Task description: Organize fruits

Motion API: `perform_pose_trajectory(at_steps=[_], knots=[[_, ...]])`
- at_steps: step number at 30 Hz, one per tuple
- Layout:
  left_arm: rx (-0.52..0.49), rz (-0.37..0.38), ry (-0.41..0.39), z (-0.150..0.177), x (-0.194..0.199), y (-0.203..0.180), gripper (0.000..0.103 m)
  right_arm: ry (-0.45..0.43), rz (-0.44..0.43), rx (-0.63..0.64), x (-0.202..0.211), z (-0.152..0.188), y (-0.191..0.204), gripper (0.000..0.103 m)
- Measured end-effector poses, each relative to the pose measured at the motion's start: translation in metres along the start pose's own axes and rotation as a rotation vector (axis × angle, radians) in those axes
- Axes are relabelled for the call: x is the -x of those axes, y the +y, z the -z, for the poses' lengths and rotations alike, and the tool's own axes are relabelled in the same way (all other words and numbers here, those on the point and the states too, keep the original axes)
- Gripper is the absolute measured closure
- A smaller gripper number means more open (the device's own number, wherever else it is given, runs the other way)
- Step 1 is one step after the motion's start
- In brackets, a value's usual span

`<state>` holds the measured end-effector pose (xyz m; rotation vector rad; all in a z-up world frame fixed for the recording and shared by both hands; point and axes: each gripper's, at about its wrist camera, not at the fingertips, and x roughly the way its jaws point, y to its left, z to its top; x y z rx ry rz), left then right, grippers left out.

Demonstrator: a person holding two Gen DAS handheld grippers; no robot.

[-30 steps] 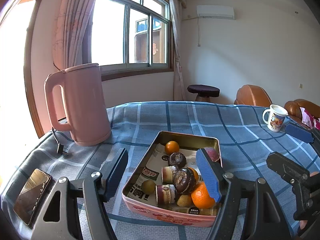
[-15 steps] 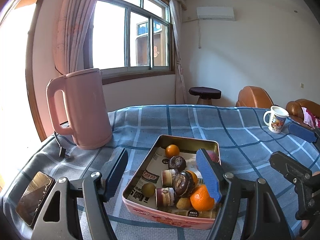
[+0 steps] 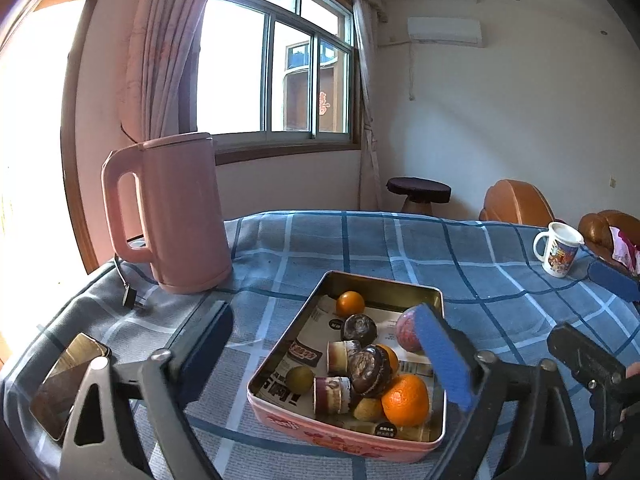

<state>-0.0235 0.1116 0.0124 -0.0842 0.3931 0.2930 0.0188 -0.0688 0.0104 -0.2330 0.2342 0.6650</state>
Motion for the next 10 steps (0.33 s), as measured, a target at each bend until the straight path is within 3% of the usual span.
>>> perform_pose_trajectory(at_steps=[10], knots=[[-0.026, -0.001, -0.012, 0.0019, 0.0021, -0.0068, 0.004, 0.015, 0.003, -0.010, -0.0026, 0.0058, -0.0051, 0.007]])
